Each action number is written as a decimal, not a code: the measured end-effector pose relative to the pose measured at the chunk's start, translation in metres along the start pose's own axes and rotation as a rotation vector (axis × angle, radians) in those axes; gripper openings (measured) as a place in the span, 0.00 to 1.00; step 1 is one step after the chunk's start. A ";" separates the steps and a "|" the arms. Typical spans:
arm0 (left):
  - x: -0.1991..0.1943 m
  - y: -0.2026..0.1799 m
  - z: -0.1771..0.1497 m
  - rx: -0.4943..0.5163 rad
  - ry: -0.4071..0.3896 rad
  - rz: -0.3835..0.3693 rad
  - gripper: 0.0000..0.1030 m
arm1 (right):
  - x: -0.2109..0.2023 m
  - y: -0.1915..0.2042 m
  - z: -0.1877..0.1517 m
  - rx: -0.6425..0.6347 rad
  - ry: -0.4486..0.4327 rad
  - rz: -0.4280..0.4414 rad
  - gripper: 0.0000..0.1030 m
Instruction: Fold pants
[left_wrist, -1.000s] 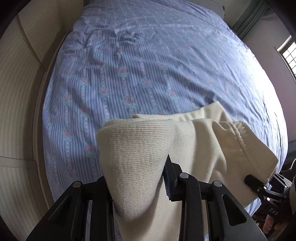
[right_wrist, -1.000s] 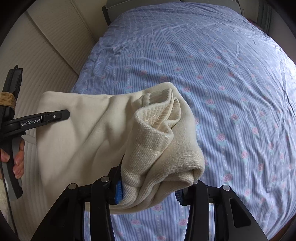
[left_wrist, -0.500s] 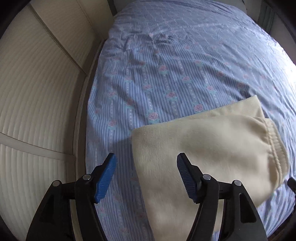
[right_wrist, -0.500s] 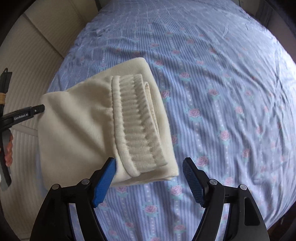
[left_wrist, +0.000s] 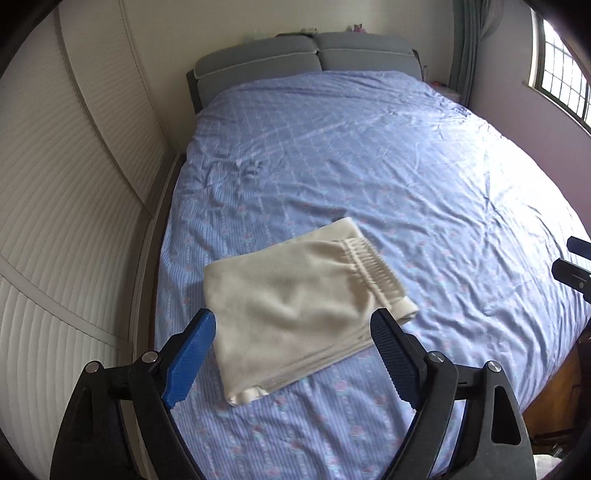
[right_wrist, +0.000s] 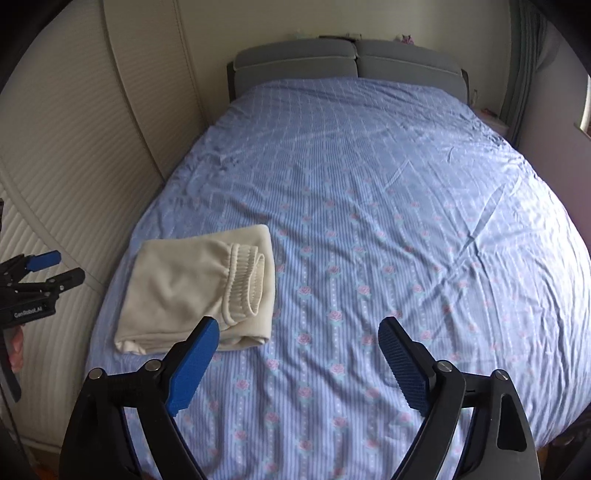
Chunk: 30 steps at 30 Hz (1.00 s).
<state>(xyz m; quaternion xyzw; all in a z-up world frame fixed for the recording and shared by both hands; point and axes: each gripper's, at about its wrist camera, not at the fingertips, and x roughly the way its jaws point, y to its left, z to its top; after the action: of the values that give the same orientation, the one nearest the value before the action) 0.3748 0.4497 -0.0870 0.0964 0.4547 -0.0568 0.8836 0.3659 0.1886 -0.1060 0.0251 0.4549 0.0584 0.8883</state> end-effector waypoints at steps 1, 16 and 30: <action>-0.012 -0.013 0.000 -0.004 -0.014 -0.016 0.86 | -0.016 -0.004 -0.003 -0.003 -0.019 0.002 0.91; -0.163 -0.240 -0.021 -0.038 -0.184 -0.003 0.98 | -0.186 -0.152 -0.070 -0.015 -0.152 0.022 0.92; -0.230 -0.392 -0.039 -0.064 -0.243 -0.002 1.00 | -0.293 -0.290 -0.111 -0.023 -0.210 0.058 0.92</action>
<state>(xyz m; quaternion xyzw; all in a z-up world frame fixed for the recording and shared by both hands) 0.1368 0.0786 0.0319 0.0601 0.3459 -0.0546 0.9348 0.1293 -0.1366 0.0368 0.0340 0.3577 0.0863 0.9292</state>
